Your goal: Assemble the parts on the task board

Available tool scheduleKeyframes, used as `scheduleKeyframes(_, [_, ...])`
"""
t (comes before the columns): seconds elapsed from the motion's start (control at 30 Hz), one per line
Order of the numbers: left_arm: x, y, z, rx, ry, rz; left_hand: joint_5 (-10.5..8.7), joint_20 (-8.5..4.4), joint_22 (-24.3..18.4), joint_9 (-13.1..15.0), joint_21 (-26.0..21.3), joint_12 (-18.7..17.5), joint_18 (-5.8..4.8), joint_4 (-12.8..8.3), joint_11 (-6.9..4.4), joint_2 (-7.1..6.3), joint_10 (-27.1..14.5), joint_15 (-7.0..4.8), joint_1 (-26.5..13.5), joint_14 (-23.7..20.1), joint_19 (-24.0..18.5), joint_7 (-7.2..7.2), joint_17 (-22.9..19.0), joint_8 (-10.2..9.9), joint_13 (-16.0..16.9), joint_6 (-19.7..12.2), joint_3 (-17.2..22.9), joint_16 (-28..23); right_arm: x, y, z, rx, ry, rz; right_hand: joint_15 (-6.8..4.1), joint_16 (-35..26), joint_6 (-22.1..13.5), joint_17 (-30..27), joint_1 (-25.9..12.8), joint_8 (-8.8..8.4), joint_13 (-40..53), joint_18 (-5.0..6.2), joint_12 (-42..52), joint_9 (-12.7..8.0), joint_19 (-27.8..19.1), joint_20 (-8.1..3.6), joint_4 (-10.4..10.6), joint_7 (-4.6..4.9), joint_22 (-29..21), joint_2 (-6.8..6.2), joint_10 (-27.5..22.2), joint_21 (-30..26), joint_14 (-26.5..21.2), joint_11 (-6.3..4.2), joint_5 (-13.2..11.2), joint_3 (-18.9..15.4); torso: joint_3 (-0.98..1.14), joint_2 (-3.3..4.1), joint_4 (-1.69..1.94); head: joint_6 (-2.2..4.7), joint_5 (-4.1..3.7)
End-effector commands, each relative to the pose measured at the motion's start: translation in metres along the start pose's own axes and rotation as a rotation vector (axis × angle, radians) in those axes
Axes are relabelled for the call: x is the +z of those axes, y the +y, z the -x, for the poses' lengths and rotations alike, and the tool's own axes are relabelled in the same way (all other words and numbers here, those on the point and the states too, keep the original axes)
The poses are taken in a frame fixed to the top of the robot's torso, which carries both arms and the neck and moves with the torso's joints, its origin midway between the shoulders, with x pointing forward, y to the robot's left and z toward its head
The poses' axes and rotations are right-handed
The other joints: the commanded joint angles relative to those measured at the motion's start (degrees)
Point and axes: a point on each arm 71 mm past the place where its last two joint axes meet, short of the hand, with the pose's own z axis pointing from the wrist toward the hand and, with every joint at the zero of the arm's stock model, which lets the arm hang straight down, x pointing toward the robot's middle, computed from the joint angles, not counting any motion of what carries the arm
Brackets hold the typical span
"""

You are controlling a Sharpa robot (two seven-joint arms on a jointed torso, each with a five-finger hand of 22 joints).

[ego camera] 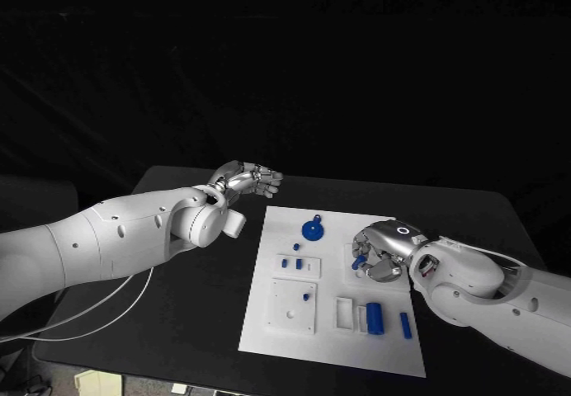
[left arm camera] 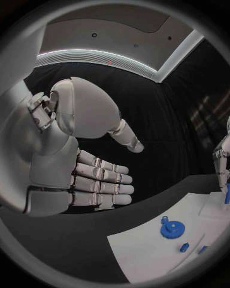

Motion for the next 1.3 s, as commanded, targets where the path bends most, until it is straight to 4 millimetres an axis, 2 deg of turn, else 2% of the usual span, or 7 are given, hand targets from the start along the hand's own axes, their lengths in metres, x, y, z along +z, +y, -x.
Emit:
scheduleKeyframes(0.03, [0.001, -0.001, -0.002, -0.008, 0.012, -0.007, 0.03, 0.38, 0.1, -0.1, -0.4, 0.0, 0.75, 0.3, 0.38, 0.29, -0.2, 0.27, -0.4, -0.1, -0.1, 0.02, 0.1, 0.3, -0.1, -0.4, 0.0, -0.2, -0.002, 0.011, 0.005, 0.062, 0.019, 0.036, -0.42, 0.3, 0.3, -0.1, -0.1, 0.29, 0.0, 3.97, 0.2, 0.9, 0.2, 0.02, -0.1, -0.03, 1.0, 0.69, 0.2, 0.4, 0.1, -0.03, 0.0, 0.2, 0.03, 0.02, -0.08, -0.05, 0.27])
scheduleKeyframes(0.4, [0.003, -0.002, -0.004, -0.008, 0.013, -0.009, 0.03, 0.38, 0.1, -0.1, -0.4, 0.0, 0.75, 0.3, 0.38, 0.31, -0.2, 0.27, -0.3, -0.1, -0.1, 0.02, 0.1, 0.4, -0.1, -0.4, 0.0, -0.3, 0.016, 0.072, 0.011, 0.031, -0.021, 0.184, -0.41, 0.2, 0.3, -0.1, -0.2, 0.25, 0.0, 3.97, 0.1, 0.9, 0.2, 0.0, -0.2, -0.03, 1.0, 0.78, 0.2, 0.4, 0.1, -0.02, 0.0, 0.3, 0.05, 0.01, -0.07, -0.06, 0.72])
scheduleKeyframes(0.6, [0.005, -0.002, -0.007, -0.009, 0.021, -0.01, 0.03, 0.38, 0.1, -0.1, -0.4, 0.0, 0.75, 0.3, 0.38, 0.31, -0.2, 0.27, -0.3, -0.1, -0.1, 0.02, 0.1, 0.4, -0.1, -0.4, 0.0, -0.3, 0.027, 0.113, 0.001, -0.003, -0.004, 0.276, -0.41, 0.2, 0.3, -0.1, -0.2, 0.22, 0.0, 3.97, 0.1, 0.9, 0.1, -0.01, -0.4, -0.03, 1.0, 0.86, 0.2, 0.4, 0.1, -0.02, 0.0, 0.3, -0.04, 0.02, 0.01, -0.12, 1.15])
scheduleKeyframes(0.9, [0.005, -0.002, -0.01, -0.012, 0.03, -0.011, 0.03, 0.39, 0.2, -0.1, -0.4, 0.0, 0.75, 0.3, 0.38, 0.29, -0.2, 0.27, -0.4, -0.1, -0.1, 0.02, 0.2, 0.4, -0.2, -0.4, 0.0, -0.3, 0.032, 0.141, -0.023, -0.045, 0.057, 0.334, -0.4, 0.2, 0.3, -0.1, -0.3, 0.16, 0.1, 3.97, 0.0, 0.9, 0.1, -0.03, -0.7, -0.02, 1.0, 1.02, 0.2, 0.4, 0.1, -0.01, 0.0, 0.4, -0.13, 0.0, -0.03, -0.44, 2.11])
scheduleKeyframes(0.97, [0.006, -0.002, -0.011, -0.012, 0.032, -0.011, 0.02, 0.4, 0.2, -0.1, -0.4, 0.0, 0.74, 0.3, 0.38, 0.27, -0.2, 0.27, -0.4, -0.1, -0.1, 0.02, 0.2, 0.4, -0.2, -0.4, 0.0, -0.3, 0.032, 0.145, -0.028, -0.047, 0.071, 0.345, -0.4, 0.2, 0.3, -0.1, -0.3, 0.15, 0.1, 3.97, 0.0, 0.9, 0.1, -0.03, -0.7, -0.02, 1.0, 1.03, 0.1, 0.5, 0.1, 0.0, 0.0, 0.4, -0.07, 0.0, -0.06, -0.55, 2.24])
scheduleKeyframes(1.17, [0.007, -0.003, -0.012, -0.012, 0.031, -0.01, 0.03, 0.4, 0.2, -0.1, -0.5, 0.0, 0.74, 0.3, 0.38, 0.26, -0.2, 0.28, -0.4, -0.1, -0.1, 0.02, 0.2, 0.4, -0.2, -0.4, 0.0, -0.4, 0.033, 0.15, -0.04, -0.061, 0.096, 0.353, -0.4, 0.2, 0.3, -0.2, -0.4, 0.12, 0.2, 3.97, -0.1, 1.0, 0.1, -0.03, -0.9, -0.02, 1.0, 1.09, 0.2, 0.5, 0.1, 0.0, 0.0, 0.4, -0.11, 0.02, 0.09, -0.69, 2.21])
scheduleKeyframes(1.3, [0.007, -0.003, -0.012, -0.012, 0.033, -0.01, 0.03, 0.4, 0.2, -0.1, -0.5, 0.0, 0.74, 0.3, 0.38, 0.27, -0.2, 0.28, -0.4, -0.1, -0.1, 0.02, 0.2, 0.4, -0.2, -0.4, 0.0, -0.4, 0.032, 0.151, -0.045, -0.07, 0.108, 0.351, -0.4, 0.2, 0.3, -0.2, -0.5, 0.11, 0.2, 3.97, -0.1, 1.0, 0.1, -0.03, -0.9, -0.02, 1.1, 1.14, 0.2, 0.5, 0.1, -0.01, 0.0, 0.3, -0.08, 0.03, -0.04, -0.84, 2.41])
